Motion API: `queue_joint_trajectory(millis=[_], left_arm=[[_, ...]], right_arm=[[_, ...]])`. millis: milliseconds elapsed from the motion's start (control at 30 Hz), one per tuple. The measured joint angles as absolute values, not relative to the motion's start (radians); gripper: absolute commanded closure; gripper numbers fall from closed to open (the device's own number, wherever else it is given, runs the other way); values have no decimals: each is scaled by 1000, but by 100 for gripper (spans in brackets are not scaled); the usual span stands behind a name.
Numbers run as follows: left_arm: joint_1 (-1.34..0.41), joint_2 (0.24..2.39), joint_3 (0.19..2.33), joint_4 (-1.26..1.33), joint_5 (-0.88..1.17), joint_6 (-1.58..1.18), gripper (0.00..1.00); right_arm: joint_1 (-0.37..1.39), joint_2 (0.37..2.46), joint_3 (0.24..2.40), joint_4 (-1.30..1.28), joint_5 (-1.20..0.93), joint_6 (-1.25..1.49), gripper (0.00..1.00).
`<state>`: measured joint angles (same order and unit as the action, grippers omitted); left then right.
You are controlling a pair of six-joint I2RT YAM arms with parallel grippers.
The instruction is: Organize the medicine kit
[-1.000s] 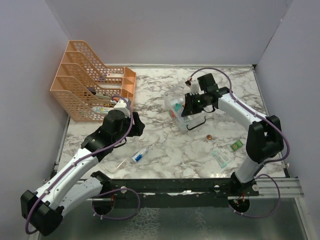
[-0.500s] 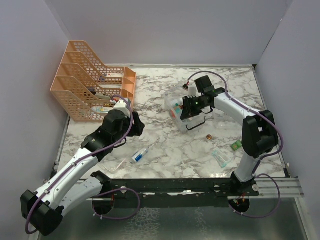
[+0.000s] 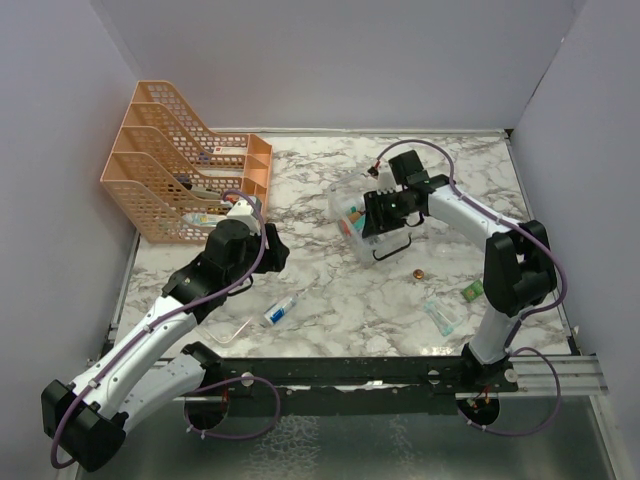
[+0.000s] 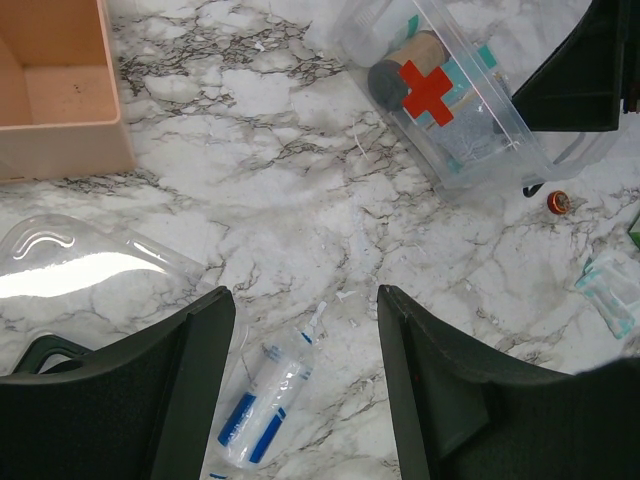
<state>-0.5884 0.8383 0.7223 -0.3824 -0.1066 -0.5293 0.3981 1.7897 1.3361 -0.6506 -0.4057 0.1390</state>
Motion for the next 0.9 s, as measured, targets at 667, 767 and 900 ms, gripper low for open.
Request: queue_joint_trajectory(millis=[667, 767, 900], left_arm=[[-588, 839, 722, -383, -116, -540, 36], [-588, 843, 722, -384, -114, -540, 35], [-588, 847, 722, -395, -78, -526, 30]], right_arm=[[398, 1718, 1315, -602, -243, 181, 56], [398, 1637, 1312, -596, -243, 208, 56], [398, 1497, 1279, -575, -249, 252, 55]])
